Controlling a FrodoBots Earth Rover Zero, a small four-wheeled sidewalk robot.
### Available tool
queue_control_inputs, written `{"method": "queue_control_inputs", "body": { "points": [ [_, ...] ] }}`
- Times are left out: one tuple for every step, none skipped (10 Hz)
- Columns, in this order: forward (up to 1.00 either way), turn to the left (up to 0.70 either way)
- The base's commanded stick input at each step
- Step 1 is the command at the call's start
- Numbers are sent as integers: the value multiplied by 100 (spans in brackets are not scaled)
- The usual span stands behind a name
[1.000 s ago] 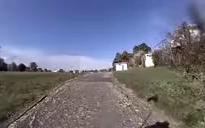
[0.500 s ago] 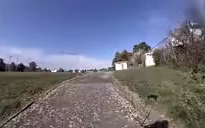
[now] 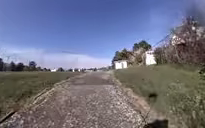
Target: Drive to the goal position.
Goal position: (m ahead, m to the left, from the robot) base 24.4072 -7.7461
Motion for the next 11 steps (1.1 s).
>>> {"method": "queue_control_inputs", "body": {
  "points": [
    [70,4],
    [70,14],
    [70,5],
    [70,0],
    [70,0],
    [70,0],
    [70,10],
    [70,0],
    [70,0],
    [70,0],
    [70,0]
  ]
}}
